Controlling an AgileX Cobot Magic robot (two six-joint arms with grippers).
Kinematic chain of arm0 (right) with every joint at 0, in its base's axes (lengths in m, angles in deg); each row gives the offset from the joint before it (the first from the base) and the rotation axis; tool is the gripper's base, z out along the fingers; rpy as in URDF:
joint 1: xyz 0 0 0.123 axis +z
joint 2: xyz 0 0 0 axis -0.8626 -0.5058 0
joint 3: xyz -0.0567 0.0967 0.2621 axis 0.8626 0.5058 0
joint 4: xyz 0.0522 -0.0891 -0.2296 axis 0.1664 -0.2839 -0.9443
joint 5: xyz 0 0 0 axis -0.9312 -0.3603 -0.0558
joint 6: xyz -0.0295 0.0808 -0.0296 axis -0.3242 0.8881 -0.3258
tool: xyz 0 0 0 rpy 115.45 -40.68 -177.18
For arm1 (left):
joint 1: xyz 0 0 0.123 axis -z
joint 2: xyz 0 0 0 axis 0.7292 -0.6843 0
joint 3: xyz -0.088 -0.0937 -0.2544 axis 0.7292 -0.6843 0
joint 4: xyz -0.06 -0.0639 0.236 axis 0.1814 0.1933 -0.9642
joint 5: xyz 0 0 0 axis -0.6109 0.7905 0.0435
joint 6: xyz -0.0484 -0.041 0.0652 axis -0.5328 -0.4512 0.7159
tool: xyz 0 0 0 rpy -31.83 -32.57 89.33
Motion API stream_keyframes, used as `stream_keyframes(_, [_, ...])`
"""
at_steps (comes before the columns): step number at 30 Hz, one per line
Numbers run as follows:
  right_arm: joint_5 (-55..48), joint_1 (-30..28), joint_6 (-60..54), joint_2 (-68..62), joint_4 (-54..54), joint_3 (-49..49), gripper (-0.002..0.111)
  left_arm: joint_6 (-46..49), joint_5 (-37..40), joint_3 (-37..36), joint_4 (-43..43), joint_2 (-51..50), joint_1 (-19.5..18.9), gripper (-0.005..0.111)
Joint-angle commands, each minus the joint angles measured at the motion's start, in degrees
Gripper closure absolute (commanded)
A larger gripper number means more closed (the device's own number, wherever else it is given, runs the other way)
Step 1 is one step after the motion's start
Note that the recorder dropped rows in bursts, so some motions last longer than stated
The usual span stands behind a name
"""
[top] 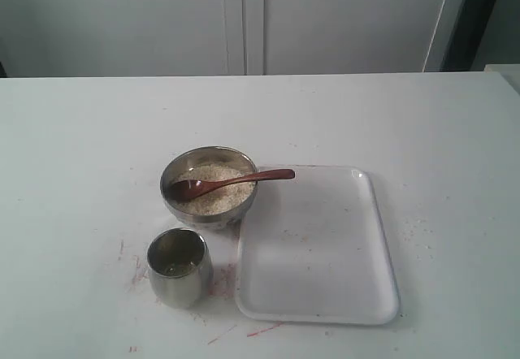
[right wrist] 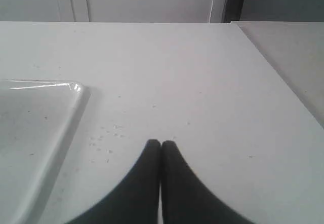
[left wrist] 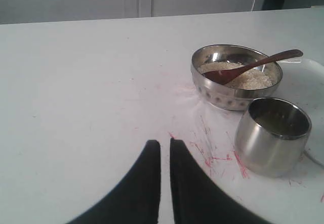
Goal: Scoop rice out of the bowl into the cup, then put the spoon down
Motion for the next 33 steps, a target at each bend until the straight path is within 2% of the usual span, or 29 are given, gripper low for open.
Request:
stream_keyframes(1, [0.04, 0.04, 0.18, 0.36, 0.04, 0.25, 0.108, -0.10, -0.22, 0.36, 0.59, -0.04, 0.06, 0.092])
stream_keyframes(6, [0.60, 0.04, -0.58, 0.36, -0.35, 0.25, 0.108, -0.10, -0.22, 0.36, 0.59, -0.04, 0.06, 0.092])
stream_keyframes(12, [5.71, 0.04, -12.49, 0.36, -10.52, 0.25, 0.108, -0.10, -0.22, 0.36, 0.59, -0.04, 0.06, 0.092])
stream_keyframes(19, [12.61, 0.04, -12.44, 0.36, -10.04, 0.25, 0.108, -0.10, -0.22, 0.36, 0.59, -0.04, 0.06, 0.092])
stream_keyframes(22, [16.03, 0.04, -8.53, 0.36, -9.91, 0.25, 0.108, -0.10, -0.22, 0.36, 0.59, -0.04, 0.06, 0.092])
stream_keyframes(27, [22.42, 0.04, 7.43, 0.36, -9.91, 0.25, 0.108, -0.10, -0.22, 0.36, 0.59, -0.04, 0.06, 0.092])
stream_keyframes(33, [26.50, 0.04, 21.21, 0.36, -9.91, 0.25, 0.108, -0.10, -0.22, 0.36, 0.59, -0.04, 0.06, 0.092])
